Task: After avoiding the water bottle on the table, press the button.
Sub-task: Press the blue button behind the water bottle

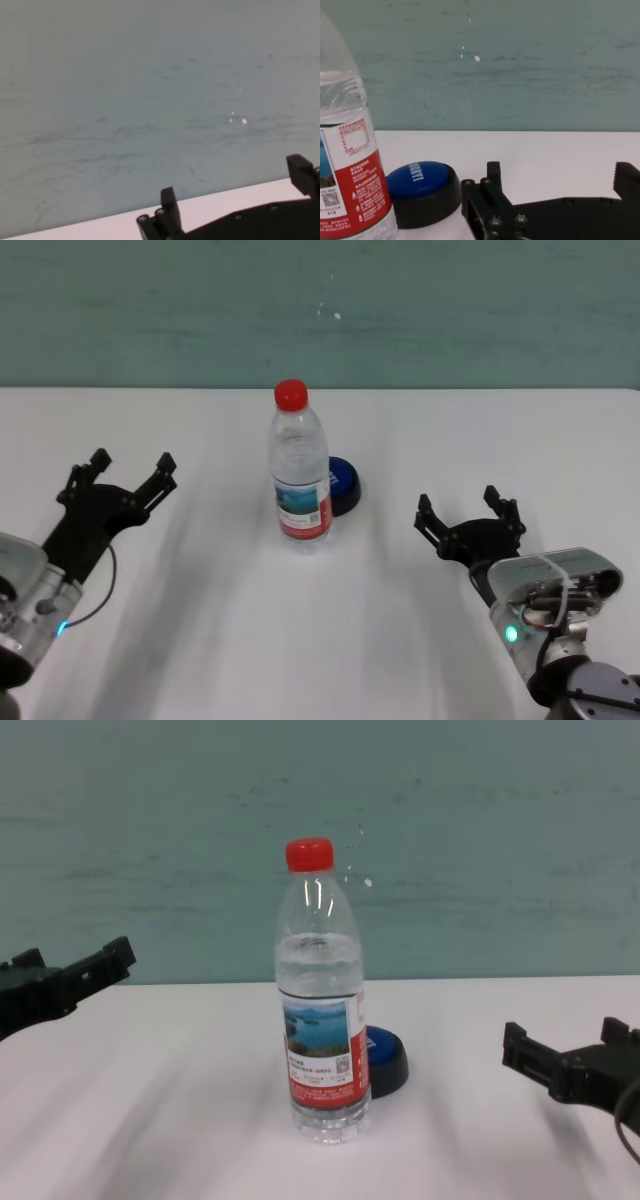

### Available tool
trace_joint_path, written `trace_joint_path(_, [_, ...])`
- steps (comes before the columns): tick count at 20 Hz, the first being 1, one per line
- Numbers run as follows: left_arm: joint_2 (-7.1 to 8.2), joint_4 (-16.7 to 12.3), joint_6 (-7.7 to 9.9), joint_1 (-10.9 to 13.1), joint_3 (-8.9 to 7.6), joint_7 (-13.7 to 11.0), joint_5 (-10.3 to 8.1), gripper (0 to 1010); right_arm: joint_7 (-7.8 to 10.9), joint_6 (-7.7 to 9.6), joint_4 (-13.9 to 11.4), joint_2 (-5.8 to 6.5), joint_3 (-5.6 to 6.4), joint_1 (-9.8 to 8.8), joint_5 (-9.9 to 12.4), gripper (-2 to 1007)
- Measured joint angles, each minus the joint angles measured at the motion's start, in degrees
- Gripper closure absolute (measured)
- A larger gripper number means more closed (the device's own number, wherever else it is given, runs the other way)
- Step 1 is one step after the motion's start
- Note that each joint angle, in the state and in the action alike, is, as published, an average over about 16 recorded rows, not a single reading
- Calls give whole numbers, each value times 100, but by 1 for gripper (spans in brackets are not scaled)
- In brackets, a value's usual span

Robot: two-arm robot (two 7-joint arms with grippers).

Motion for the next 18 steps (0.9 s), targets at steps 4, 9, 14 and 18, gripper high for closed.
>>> trace_joint_path(4, [-7,-132,-7,131,19,16,-13,0,0,0,0,0,0,0,0,1])
trace_joint_path(9, [-17,-238,-22,245,69,30,5,0,0,0,0,0,0,0,0,1])
trace_joint_path(14, [-20,-320,-29,336,121,33,38,0,0,0,0,0,0,0,0,1])
trace_joint_path(18, [-20,-365,-31,389,156,35,65,0,0,0,0,0,0,0,0,1])
